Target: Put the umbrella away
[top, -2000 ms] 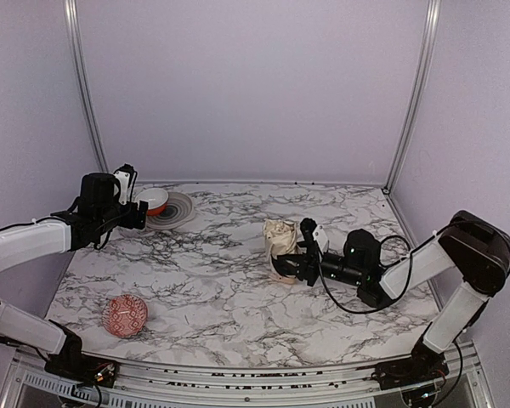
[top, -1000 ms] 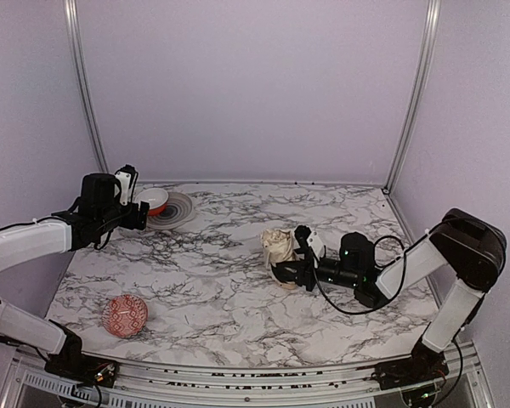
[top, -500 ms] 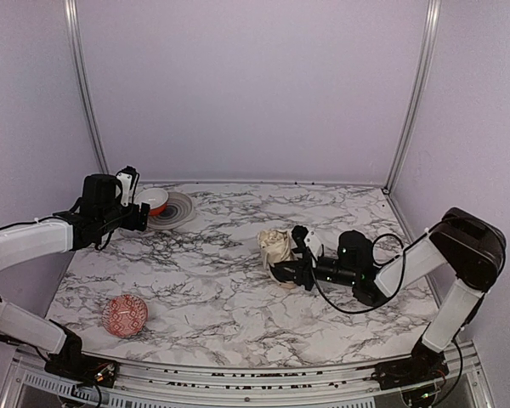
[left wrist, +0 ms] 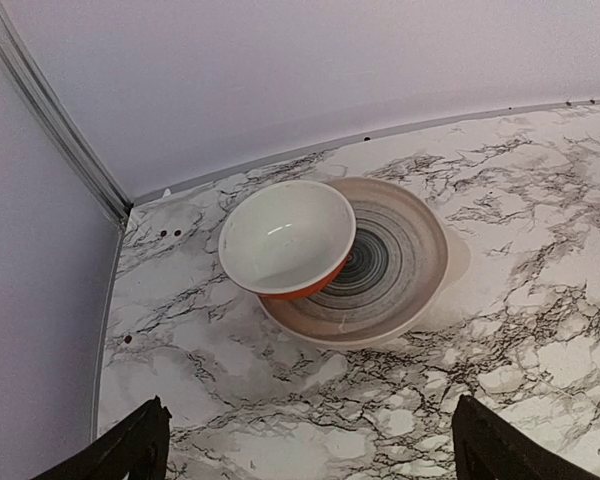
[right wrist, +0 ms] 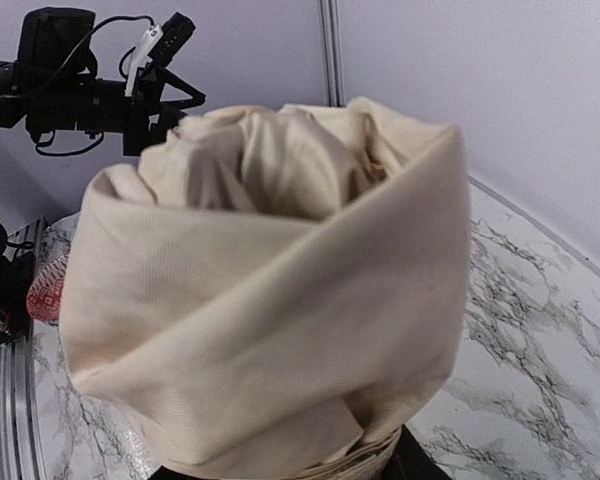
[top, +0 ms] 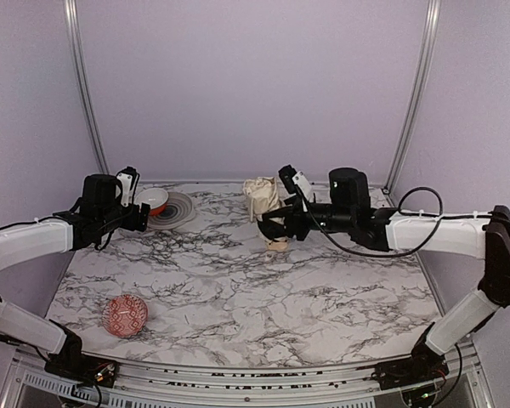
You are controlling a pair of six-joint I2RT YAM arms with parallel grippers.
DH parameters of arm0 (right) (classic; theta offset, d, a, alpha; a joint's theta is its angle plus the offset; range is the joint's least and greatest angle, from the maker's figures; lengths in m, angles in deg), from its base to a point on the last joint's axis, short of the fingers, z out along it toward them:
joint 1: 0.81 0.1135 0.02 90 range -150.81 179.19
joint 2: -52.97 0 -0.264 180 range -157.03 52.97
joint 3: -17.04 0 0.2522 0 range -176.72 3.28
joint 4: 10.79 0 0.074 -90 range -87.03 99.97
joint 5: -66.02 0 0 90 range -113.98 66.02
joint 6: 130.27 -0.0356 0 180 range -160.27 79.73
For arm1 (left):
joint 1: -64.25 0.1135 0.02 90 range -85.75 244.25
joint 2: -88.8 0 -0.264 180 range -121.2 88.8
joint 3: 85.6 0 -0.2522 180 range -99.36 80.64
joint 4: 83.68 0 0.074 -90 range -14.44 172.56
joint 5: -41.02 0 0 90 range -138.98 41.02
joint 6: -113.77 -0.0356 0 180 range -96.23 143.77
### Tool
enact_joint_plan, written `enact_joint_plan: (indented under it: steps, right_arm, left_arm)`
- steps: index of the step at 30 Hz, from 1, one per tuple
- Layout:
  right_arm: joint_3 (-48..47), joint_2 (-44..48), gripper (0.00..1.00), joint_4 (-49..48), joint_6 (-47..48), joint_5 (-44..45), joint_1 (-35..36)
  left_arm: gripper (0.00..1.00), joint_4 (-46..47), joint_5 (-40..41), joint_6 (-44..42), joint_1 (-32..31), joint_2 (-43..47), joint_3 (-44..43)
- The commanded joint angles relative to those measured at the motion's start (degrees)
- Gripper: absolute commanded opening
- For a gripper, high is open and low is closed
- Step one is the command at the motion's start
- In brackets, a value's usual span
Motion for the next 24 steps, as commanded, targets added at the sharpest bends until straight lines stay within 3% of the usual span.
enact_joint_plan:
  steps: [1, 7, 11, 17, 24]
  right_arm:
    - [-8.8, 3.5, 0.26, 16.4, -7.2, 6.9, 0.1]
    - [-22.6, 1.6, 0.27, 45.5, -15.2, 26.7, 0.1]
    - [-26.9, -1.7, 0.29, 59.1, -15.4, 37.3, 0.2]
    - [-29.5, -9.7, 0.29, 70.4, -16.6, 43.3, 0.3]
    - [-32.4, -19.6, 0.29, 76.0, -18.1, 48.2, 4.1]
  left_arm:
    - [0.99, -1.7, -1.2, -0.6, 0.0, -0.9, -0.7]
    - [0.99, -2.5, -1.4, -1.0, 0.0, -0.7, -1.1]
    - [0.99, -2.5, -1.5, -0.9, -0.2, -0.3, -0.8]
    - [0.99, -2.5, -1.6, -0.7, -0.7, -0.9, -0.8]
    - [0.99, -2.5, -1.9, -0.8, -1.6, -1.1, -0.7]
